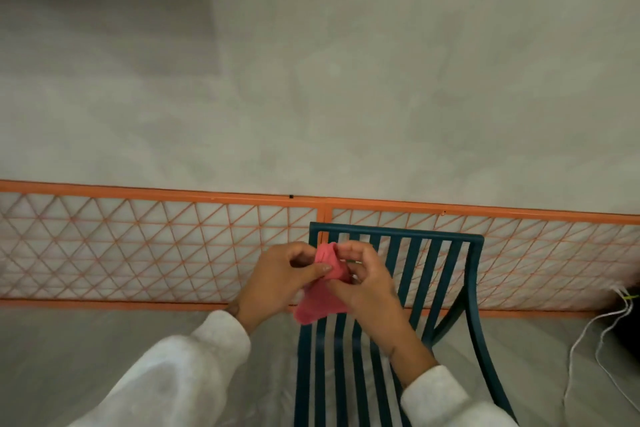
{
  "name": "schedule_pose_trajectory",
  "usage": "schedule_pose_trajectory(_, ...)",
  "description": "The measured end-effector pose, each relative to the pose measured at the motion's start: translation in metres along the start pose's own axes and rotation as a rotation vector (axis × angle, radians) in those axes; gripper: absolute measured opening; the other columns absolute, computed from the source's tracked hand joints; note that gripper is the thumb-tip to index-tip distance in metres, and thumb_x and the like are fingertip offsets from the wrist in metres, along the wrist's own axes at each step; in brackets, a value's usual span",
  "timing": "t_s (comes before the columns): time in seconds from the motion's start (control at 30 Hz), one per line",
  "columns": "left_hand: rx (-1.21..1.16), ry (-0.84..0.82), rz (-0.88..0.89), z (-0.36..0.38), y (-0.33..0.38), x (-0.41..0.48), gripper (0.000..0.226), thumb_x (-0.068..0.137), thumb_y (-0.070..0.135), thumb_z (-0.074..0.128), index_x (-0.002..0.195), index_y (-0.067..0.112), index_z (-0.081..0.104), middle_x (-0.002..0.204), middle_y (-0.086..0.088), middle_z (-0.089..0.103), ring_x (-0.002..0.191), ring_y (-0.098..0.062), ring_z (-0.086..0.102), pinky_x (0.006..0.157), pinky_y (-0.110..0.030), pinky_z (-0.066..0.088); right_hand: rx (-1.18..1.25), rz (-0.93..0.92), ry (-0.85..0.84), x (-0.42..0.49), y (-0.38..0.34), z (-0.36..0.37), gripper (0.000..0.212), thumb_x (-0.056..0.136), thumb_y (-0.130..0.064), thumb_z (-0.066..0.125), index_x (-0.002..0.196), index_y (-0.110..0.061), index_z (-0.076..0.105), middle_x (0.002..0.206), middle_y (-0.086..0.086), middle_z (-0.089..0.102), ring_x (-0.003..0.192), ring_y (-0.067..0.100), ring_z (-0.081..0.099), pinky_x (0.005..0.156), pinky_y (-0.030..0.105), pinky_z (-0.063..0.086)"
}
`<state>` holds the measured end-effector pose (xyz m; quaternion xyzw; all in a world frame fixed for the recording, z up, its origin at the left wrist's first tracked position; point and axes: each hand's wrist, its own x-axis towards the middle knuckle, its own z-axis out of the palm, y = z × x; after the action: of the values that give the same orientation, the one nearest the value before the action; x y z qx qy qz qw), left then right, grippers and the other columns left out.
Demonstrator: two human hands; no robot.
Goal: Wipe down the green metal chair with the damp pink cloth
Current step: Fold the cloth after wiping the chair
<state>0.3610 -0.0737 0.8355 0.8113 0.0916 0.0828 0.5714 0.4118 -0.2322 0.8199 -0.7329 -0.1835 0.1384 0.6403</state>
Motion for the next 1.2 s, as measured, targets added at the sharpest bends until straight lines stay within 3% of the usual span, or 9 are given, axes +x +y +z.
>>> schedule_pose_trajectory(0.1, -0.027, 0.007, 0.023, -0.031, 0.004, -0.051, 0.01, 0.076, 0.017, 0.081, 0.082, 0.013, 0.074, 0.071, -0.002, 0.073, 0.062, -0.013, 0.066, 0.058, -0.026, 0.054, 0.023, -0.011, -0.045, -0.045, -0.022, 0.038, 0.047, 0.075, -0.007, 0.079, 0.114, -0.024, 0.06, 0.112, -0.005, 0.069, 0.104, 0.007, 0.065, 0.087, 0.026, 0.054)
schedule_pose_trajectory(0.3, 0.001, -0.031, 0.077, -0.103, 0.002, -0.146, 0.008, 0.075, 0.017, 0.081, 0.078, 0.013, 0.075, 0.064, 0.009, 0.068, 0.057, 0.001, 0.058, 0.057, -0.015, 0.044, 0.044, -0.005, -0.105, -0.119, -0.049, 0.11, 0.036, 0.081, 0.008, 0.066, 0.108, -0.016, 0.064, 0.105, 0.0, 0.072, 0.098, 0.011, 0.067, 0.083, 0.027, 0.055)
schedule_pose_trajectory(0.5, -0.036, -0.051, 0.021, -0.153, -0.008, -0.209, 0.012, 0.077, 0.024, 0.081, 0.081, 0.017, 0.072, 0.107, 0.013, 0.066, 0.095, -0.001, 0.064, 0.066, -0.027, 0.056, 0.154, 0.075, -0.202, -0.159, -0.07, 0.157, 0.031, 0.086, 0.011, 0.052, 0.105, -0.009, 0.066, 0.096, 0.012, 0.073, 0.086, 0.024, 0.068, 0.078, 0.038, 0.054)
schedule_pose_trajectory(0.57, -0.018, -0.069, 0.022, -0.164, -0.007, -0.221, 0.014, 0.079, 0.026, 0.079, 0.083, 0.014, 0.072, 0.093, -0.004, 0.07, 0.079, -0.008, 0.064, 0.064, -0.031, 0.053, 0.194, 0.109, -0.243, -0.167, -0.074, 0.167, 0.03, 0.086, 0.009, 0.051, 0.107, -0.008, 0.064, 0.09, 0.013, 0.073, 0.08, 0.025, 0.068, 0.071, 0.038, 0.053)
schedule_pose_trajectory(0.63, 0.074, -0.022, 0.069, -0.173, -0.007, -0.23, 0.013, 0.08, 0.027, 0.078, 0.081, 0.015, 0.072, 0.073, -0.002, 0.068, 0.064, -0.006, 0.059, 0.059, -0.025, 0.047, 0.21, 0.131, -0.275, -0.173, -0.076, 0.177, 0.029, 0.087, 0.008, 0.051, 0.11, -0.008, 0.059, 0.084, 0.012, 0.071, 0.074, 0.022, 0.067, 0.064, 0.034, 0.051)
schedule_pose_trajectory(0.8, 0.228, 0.087, 0.138, -0.184, -0.01, -0.238, 0.009, 0.085, 0.023, 0.073, 0.083, 0.015, 0.071, 0.072, 0.012, 0.065, 0.061, 0.005, 0.056, 0.053, -0.013, 0.044, 0.088, 0.114, -0.321, -0.174, -0.065, 0.193, 0.034, 0.08, -0.008, 0.073, 0.11, -0.013, 0.058, 0.111, 0.011, 0.067, 0.098, 0.025, 0.067, 0.086, 0.042, 0.054)
schedule_pose_trajectory(0.93, 0.215, 0.115, 0.131, -0.191, -0.012, -0.239, 0.014, 0.089, 0.026, 0.068, 0.09, 0.012, 0.07, 0.079, 0.007, 0.067, 0.068, -0.003, 0.061, 0.051, -0.014, 0.048, -0.007, 0.158, -0.394, -0.178, -0.055, 0.205, 0.046, 0.073, -0.017, 0.083, 0.114, -0.019, 0.062, 0.108, 0.002, 0.072, 0.097, 0.019, 0.069, 0.082, 0.038, 0.059)
schedule_pose_trajectory(1.1, -0.092, 0.132, -0.042, -0.198, -0.026, -0.235, 0.022, 0.082, 0.027, 0.076, 0.101, 0.018, 0.07, 0.093, -0.001, 0.072, 0.079, -0.009, 0.067, 0.066, -0.025, 0.055, 0.183, 0.248, -0.377, -0.175, -0.04, 0.206, 0.037, 0.08, -0.006, 0.074, 0.116, -0.005, 0.065, 0.108, 0.012, 0.072, 0.102, 0.03, 0.068, 0.088, 0.04, 0.056)
schedule_pose_trajectory(1.2, -0.447, 0.022, -0.239, -0.194, -0.043, -0.233, 0.064, 0.071, 0.018, 0.084, 0.129, 0.019, 0.056, 0.115, -0.011, 0.069, 0.096, -0.02, 0.069, 0.079, -0.033, 0.056, 0.31, 0.337, -0.384, -0.168, -0.03, 0.198, 0.039, 0.084, -0.005, 0.069, 0.122, -0.004, 0.062, 0.115, 0.016, 0.069, 0.11, 0.033, 0.064, 0.097, 0.047, 0.05)
